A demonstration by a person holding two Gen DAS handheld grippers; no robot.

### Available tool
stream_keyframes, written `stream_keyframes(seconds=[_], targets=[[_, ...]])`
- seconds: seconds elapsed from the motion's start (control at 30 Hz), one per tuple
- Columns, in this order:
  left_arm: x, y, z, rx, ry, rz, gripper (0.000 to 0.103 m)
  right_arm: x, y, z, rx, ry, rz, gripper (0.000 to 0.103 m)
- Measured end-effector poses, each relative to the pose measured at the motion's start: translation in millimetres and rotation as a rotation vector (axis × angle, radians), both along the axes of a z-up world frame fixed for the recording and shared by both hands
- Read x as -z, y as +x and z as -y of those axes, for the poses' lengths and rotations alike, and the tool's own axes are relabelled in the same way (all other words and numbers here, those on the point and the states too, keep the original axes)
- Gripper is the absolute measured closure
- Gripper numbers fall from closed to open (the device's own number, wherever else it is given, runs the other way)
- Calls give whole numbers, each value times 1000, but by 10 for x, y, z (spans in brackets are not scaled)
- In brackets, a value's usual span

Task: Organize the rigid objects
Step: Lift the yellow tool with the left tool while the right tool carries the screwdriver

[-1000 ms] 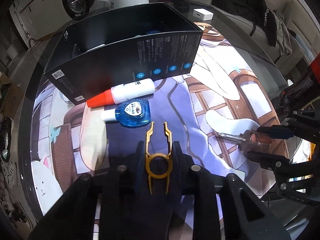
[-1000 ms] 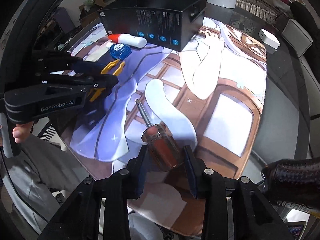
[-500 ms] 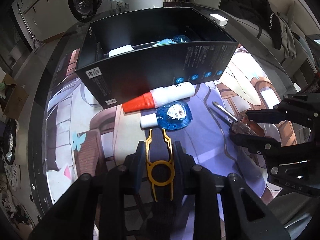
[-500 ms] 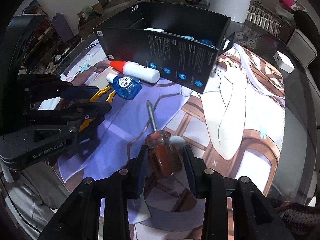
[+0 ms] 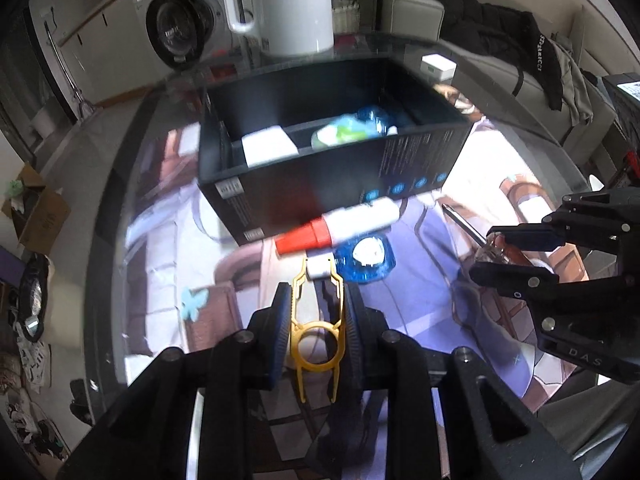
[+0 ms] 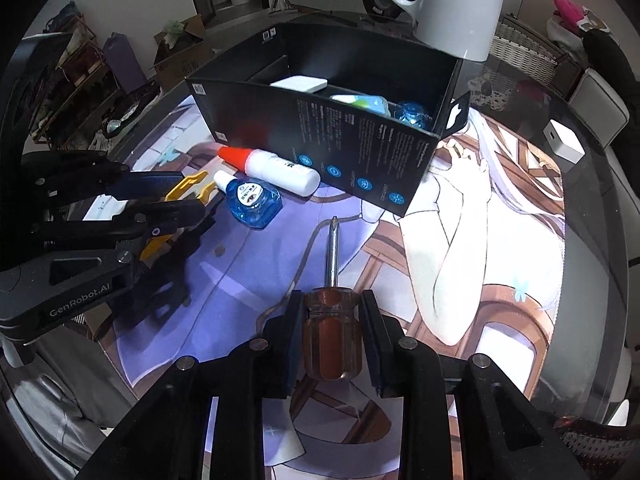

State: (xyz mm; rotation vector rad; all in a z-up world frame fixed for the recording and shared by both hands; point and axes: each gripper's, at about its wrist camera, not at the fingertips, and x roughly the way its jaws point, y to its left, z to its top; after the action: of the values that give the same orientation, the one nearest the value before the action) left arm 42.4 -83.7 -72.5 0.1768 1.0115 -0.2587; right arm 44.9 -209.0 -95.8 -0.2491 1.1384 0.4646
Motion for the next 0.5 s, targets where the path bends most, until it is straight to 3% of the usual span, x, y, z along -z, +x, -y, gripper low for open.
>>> stream_keyframes(seconds=[0.17,0.5], targets=[[-359,-75,-60,-22,-20,173,79,-401,-123,62,20,104,157,77],[-979,-313,-254,-104,-53,577,79,-1151,-456,86,77,282,616,77]])
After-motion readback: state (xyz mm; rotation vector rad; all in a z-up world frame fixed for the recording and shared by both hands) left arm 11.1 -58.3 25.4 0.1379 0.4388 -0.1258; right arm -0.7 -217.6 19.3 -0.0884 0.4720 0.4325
